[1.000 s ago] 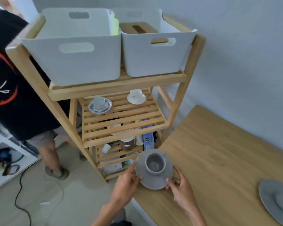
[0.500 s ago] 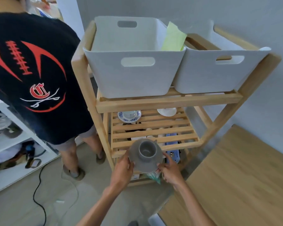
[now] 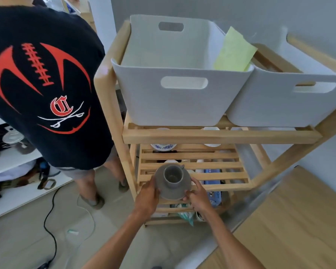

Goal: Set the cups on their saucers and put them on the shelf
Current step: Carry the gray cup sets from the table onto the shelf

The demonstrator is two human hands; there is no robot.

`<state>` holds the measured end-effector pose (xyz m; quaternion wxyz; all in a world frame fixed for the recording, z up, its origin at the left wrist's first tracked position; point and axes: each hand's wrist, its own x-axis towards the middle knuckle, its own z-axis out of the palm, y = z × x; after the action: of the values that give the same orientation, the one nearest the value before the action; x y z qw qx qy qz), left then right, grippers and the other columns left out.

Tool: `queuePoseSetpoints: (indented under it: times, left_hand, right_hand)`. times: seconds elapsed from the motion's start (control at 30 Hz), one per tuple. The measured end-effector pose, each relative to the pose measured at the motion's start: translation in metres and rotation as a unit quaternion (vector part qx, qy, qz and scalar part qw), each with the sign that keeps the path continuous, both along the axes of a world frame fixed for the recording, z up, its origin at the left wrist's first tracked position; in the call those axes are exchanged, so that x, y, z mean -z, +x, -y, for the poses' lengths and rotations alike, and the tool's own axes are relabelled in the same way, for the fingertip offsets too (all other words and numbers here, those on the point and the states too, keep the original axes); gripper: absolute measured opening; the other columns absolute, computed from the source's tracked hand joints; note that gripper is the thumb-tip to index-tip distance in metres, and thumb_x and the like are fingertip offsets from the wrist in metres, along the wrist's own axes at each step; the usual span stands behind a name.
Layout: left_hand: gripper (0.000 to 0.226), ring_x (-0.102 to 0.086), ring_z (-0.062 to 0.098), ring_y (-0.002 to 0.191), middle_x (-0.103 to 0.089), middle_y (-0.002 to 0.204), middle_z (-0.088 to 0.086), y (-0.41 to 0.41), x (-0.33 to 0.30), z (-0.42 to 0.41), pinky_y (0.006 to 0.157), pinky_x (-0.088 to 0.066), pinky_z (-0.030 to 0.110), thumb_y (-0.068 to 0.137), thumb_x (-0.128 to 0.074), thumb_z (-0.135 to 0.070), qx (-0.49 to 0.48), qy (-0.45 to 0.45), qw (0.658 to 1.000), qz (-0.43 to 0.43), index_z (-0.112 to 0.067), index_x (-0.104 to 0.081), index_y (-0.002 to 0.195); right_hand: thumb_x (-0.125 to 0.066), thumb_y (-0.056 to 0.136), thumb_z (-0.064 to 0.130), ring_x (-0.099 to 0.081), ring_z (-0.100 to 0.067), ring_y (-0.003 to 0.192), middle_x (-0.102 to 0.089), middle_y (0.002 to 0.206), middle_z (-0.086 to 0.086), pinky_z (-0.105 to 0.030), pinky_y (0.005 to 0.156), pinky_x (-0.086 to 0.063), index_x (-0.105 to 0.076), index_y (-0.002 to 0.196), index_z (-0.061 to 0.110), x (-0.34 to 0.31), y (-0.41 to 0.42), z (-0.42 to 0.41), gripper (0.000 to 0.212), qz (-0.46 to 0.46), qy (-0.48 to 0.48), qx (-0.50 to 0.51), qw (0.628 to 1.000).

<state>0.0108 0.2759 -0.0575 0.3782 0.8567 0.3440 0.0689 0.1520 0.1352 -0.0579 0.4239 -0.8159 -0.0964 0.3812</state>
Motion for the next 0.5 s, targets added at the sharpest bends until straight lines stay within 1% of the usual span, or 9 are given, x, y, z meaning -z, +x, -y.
queuePoseSetpoints:
  times: [0.1,0.13,0.17,0.2,0.23,0.27,0.33,0.4,0.5]
  left_hand:
    - [0.053,-0.046,0.025,0.13,-0.051,0.14,0.004,-0.001,0.007,-0.004,0.101,-0.046,0.043,0.099,-0.053,-0.027,-0.001,0.025,0.999,-0.024,-0.027,-0.029,0.147]
    - [0.054,-0.047,0.025,0.129,-0.051,0.138,0.004,-0.003,0.009,-0.005,0.101,-0.046,0.042,0.099,-0.051,-0.034,-0.002,0.044,0.998,-0.036,-0.026,-0.028,0.147]
    - [0.056,-0.047,0.024,0.128,-0.051,0.136,0.004,-0.006,0.011,-0.005,0.103,-0.045,0.041,0.098,-0.05,-0.041,0.003,0.068,0.997,-0.041,-0.025,-0.029,0.147]
    - [0.06,-0.045,0.023,0.129,-0.05,0.138,0.004,-0.009,0.014,-0.004,0.106,-0.042,0.039,0.096,-0.05,-0.047,0.013,0.091,0.995,-0.037,-0.024,-0.031,0.148]
    - [0.064,-0.043,0.022,0.132,-0.048,0.142,0.003,-0.012,0.017,-0.004,0.11,-0.038,0.038,0.095,-0.051,-0.052,0.027,0.11,0.993,-0.034,-0.022,-0.031,0.148]
    - [0.069,-0.039,0.022,0.137,-0.044,0.147,0.002,-0.014,0.019,-0.003,0.114,-0.033,0.038,0.093,-0.051,-0.057,0.041,0.126,0.991,-0.036,-0.022,-0.031,0.149]
    - [0.074,-0.032,0.021,0.143,-0.038,0.154,0.001,-0.016,0.022,-0.004,0.118,-0.025,0.038,0.091,-0.051,-0.06,0.058,0.151,0.986,-0.051,-0.021,-0.029,0.151]
    - [0.073,-0.029,0.021,0.145,-0.035,0.157,0.0,-0.015,0.023,-0.005,0.12,-0.022,0.037,0.093,-0.05,-0.058,0.062,0.157,0.984,-0.065,-0.021,-0.028,0.151]
    - [0.072,-0.026,0.02,0.147,-0.03,0.16,-0.001,-0.01,0.018,-0.007,0.121,-0.022,0.039,0.096,-0.046,-0.055,0.068,0.161,0.981,-0.083,-0.02,-0.023,0.153]
  right_hand:
    - [-0.062,0.098,0.014,-0.073,-0.014,0.092,-0.075,0.109,-0.003,-0.03,0.069,-0.058,-0.033,0.151,0.037,0.003,0.002,-0.004,0.064,0.026,-0.009,-0.026,0.999]
    - [-0.063,0.098,0.02,-0.072,-0.011,0.094,-0.074,0.115,-0.001,-0.034,0.076,-0.06,-0.034,0.15,0.039,0.001,0.0,-0.003,0.063,0.052,-0.014,-0.037,0.998]
    - [-0.063,0.098,0.027,-0.07,-0.007,0.098,-0.068,0.126,0.003,-0.036,0.084,-0.061,-0.034,0.149,0.041,-0.001,-0.003,-0.001,0.061,0.098,-0.02,-0.051,0.994]
    - [-0.063,0.098,0.035,-0.065,-0.003,0.102,-0.057,0.137,0.009,-0.035,0.09,-0.059,-0.032,0.15,0.042,-0.003,-0.008,0.002,0.06,0.152,-0.033,-0.07,0.985]
    - [-0.061,0.097,0.043,-0.06,0.0,0.104,-0.043,0.143,0.013,-0.031,0.09,-0.057,-0.03,0.152,0.041,-0.003,-0.012,0.005,0.063,0.205,-0.044,-0.1,0.973]
    - [-0.058,0.097,0.051,-0.06,0.0,0.106,-0.033,0.15,0.013,-0.029,0.088,-0.056,-0.024,0.155,0.04,-0.003,-0.015,0.008,0.068,0.244,-0.05,-0.134,0.959]
    - [-0.051,0.095,0.062,-0.064,-0.008,0.116,-0.011,0.166,0.013,-0.034,0.091,-0.057,-0.011,0.16,0.038,0.001,-0.017,0.011,0.08,0.289,-0.066,-0.205,0.933]
    - [-0.048,0.096,0.063,-0.063,-0.013,0.123,0.006,0.17,0.012,-0.039,0.098,-0.054,-0.001,0.161,0.037,0.005,-0.016,0.012,0.084,0.305,-0.091,-0.262,0.911]
    - [-0.047,0.098,0.06,-0.064,-0.017,0.122,0.021,0.168,0.009,-0.042,0.099,-0.054,0.009,0.16,0.037,0.008,-0.012,0.011,0.087,0.32,-0.109,-0.298,0.893]
